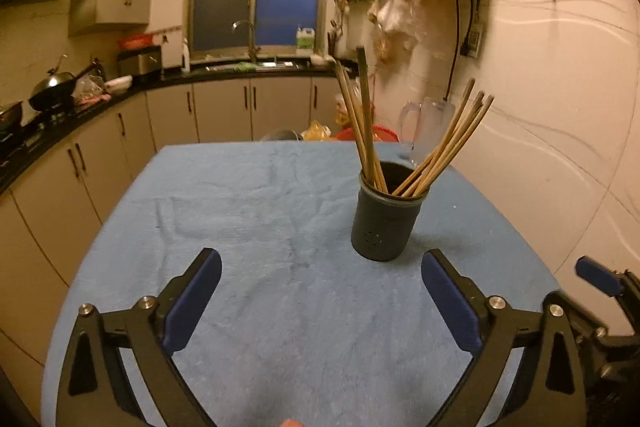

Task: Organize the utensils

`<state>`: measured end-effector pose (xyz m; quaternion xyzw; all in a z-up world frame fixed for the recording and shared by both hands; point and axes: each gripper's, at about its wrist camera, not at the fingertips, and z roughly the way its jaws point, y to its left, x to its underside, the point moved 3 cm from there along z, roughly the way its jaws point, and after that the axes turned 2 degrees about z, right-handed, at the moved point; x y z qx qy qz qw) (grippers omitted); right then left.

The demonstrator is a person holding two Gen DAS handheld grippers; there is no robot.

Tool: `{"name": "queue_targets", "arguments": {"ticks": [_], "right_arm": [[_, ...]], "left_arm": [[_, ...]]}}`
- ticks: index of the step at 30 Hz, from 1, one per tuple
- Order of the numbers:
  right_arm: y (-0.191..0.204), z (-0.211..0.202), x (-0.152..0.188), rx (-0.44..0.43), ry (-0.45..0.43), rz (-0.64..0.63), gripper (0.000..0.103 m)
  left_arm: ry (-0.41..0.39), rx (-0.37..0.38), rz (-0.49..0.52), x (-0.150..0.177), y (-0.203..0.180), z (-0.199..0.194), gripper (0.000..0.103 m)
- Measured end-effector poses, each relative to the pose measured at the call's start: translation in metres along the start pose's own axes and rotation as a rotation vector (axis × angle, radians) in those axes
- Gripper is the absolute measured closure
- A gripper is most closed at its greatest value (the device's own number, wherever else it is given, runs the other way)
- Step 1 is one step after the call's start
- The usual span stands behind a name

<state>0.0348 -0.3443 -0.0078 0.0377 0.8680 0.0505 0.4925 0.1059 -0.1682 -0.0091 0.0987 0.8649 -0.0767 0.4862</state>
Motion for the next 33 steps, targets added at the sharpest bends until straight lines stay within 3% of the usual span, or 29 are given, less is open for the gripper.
{"name": "queue_targets", "arguments": {"ticks": [6, 14, 18, 33], "right_arm": [[0.006, -0.041, 0.003, 0.008, -0.092, 0.011, 0.015], [0.028, -0.082, 0.019, 0.033, -0.197, -0.021, 0.012], [0.033, -0.093, 0.028, 0.017, -0.198, -0.015, 0.011], [0.039, -0.133, 0.037, 0.016, -0.255, -0.003, 0.009]], "left_arm": [[-0.058, -0.003, 0.011, 0.008, 0.000, -0.037, 0.000], [-0.149, -0.076, -0.029, 0.015, 0.012, -0.080, 0.000], [-0.187, -0.119, -0.039, 0.018, 0.020, -0.098, 0.000], [-0.227, -0.134, 0.024, 0.037, 0.024, -0.133, 0.000]]}}
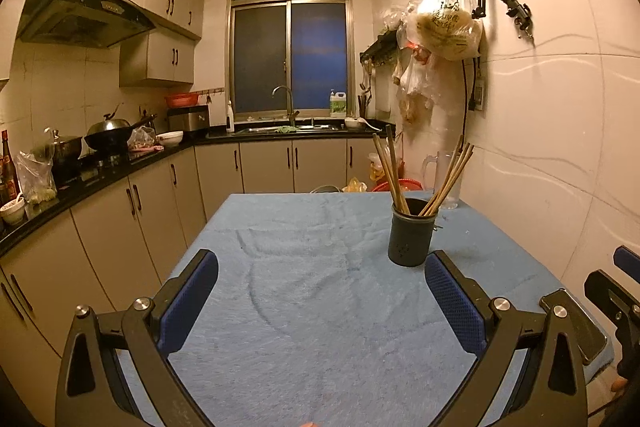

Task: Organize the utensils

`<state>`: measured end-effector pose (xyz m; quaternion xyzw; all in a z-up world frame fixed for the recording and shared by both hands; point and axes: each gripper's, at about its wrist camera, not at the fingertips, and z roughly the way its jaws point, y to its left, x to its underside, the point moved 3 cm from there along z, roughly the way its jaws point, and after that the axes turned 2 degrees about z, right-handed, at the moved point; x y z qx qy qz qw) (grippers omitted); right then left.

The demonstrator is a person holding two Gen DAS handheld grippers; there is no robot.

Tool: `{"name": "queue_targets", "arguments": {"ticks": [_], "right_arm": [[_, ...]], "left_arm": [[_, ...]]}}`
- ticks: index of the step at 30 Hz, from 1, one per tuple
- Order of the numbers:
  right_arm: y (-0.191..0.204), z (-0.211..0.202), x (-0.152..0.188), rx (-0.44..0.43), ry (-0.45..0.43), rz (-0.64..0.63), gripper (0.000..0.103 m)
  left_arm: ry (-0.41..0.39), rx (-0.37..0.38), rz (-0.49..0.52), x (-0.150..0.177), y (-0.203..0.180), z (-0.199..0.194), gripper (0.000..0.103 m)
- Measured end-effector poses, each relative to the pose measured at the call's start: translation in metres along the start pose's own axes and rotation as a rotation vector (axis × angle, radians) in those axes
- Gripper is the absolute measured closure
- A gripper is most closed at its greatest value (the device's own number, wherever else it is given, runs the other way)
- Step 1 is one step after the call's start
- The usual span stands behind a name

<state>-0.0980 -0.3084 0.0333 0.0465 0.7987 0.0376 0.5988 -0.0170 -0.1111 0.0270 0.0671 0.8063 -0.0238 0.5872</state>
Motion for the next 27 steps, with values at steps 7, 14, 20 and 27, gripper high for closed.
{"name": "queue_targets", "arguments": {"ticks": [7, 14, 20, 27], "right_arm": [[0.0051, -0.0020, -0.0013, -0.006, -0.006, -0.013, 0.009], [0.0036, -0.0001, -0.0010, 0.002, -0.001, -0.007, 0.009], [0.0006, 0.0015, -0.0013, 0.013, 0.002, -0.003, 0.009], [-0.0017, 0.0038, -0.0019, 0.021, 0.002, -0.001, 0.009]], "left_arm": [[-0.007, 0.003, -0.002, 0.0005, 0.0023, -0.0026, 0.000], [-0.012, 0.014, 0.002, 0.0010, 0.0015, -0.0026, 0.000], [-0.011, 0.022, 0.011, 0.0000, 0.0008, -0.0028, 0.000], [-0.014, 0.028, 0.003, -0.0005, 0.0028, -0.0026, 0.000]]}}
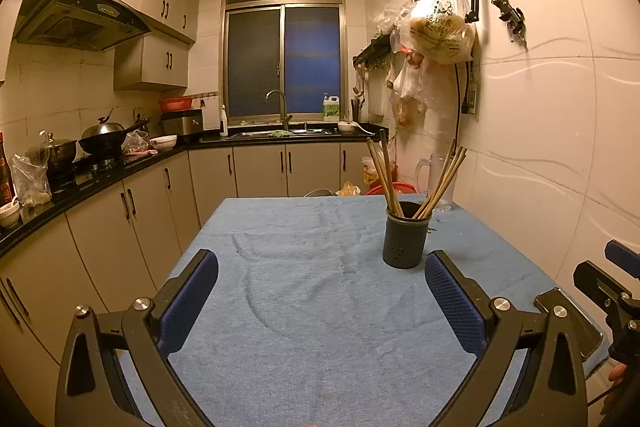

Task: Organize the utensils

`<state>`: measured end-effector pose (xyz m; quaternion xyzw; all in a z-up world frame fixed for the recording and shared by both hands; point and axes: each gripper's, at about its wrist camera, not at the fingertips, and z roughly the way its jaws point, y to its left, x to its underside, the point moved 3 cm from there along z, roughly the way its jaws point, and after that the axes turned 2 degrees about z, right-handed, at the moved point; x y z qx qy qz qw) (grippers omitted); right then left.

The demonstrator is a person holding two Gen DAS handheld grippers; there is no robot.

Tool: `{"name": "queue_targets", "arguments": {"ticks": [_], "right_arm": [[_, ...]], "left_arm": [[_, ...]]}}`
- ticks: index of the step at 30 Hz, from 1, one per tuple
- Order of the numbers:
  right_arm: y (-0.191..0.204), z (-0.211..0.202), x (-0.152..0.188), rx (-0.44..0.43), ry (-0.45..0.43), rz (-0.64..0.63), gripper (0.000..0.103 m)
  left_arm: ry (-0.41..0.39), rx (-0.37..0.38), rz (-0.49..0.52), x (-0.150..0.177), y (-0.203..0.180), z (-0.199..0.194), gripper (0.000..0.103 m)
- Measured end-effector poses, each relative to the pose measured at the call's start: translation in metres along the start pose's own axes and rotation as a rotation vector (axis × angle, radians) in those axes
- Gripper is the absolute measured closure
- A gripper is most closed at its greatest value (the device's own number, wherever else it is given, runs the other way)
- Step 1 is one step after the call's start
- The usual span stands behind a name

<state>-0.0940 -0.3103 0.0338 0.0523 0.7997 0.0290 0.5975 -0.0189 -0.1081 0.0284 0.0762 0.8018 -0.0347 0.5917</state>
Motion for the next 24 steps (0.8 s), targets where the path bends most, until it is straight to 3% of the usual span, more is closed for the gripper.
{"name": "queue_targets", "arguments": {"ticks": [24], "right_arm": [[0.001, 0.016, 0.000, 0.006, 0.019, -0.005, 0.008]], "left_arm": [[0.035, 0.009, 0.000, 0.005, 0.004, 0.015, 0.000]]}}
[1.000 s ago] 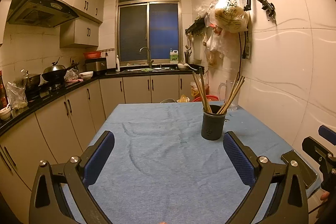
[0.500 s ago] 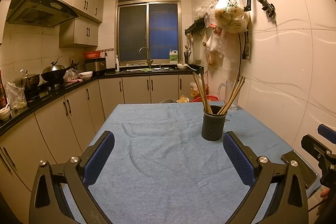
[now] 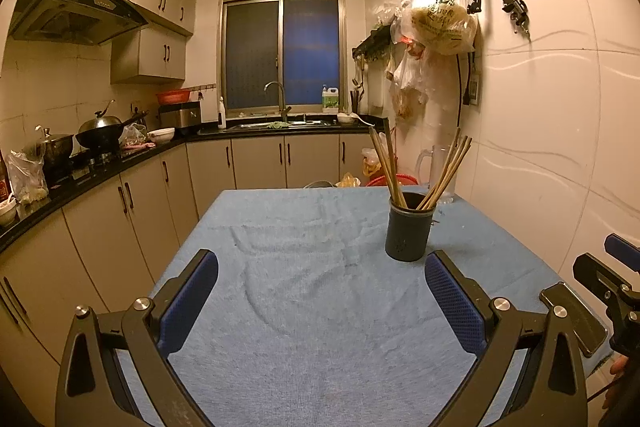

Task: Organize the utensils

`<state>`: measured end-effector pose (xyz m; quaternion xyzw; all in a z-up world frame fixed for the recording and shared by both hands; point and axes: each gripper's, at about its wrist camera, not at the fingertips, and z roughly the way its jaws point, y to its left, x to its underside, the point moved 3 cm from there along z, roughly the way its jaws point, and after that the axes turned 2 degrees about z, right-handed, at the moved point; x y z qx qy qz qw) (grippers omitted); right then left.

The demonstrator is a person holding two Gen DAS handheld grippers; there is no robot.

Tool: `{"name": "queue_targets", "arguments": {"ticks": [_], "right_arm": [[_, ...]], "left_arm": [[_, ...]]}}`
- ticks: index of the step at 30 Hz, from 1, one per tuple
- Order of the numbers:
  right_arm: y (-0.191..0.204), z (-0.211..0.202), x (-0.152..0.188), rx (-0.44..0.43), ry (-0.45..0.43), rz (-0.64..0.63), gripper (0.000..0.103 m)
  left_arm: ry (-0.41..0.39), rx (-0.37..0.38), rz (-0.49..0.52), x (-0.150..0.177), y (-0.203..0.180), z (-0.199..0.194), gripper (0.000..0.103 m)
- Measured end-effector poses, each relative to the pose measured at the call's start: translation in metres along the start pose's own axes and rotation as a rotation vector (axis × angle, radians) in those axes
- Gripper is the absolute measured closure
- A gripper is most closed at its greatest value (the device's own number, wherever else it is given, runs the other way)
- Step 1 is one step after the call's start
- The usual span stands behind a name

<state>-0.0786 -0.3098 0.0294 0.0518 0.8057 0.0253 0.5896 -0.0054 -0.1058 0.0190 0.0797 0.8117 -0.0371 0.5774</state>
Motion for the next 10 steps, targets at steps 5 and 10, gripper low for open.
{"name": "queue_targets", "arguments": {"ticks": [5, 10], "right_arm": [[-0.002, 0.007, 0.002, 0.004, 0.013, 0.005, 0.008], [-0.004, 0.019, 0.004, 0.005, 0.035, 0.005, 0.008]], "left_arm": [[0.017, 0.009, -0.004, 0.002, 0.001, 0.008, 0.000], [0.047, 0.010, 0.000, 0.008, 0.002, 0.020, 0.000]]}}
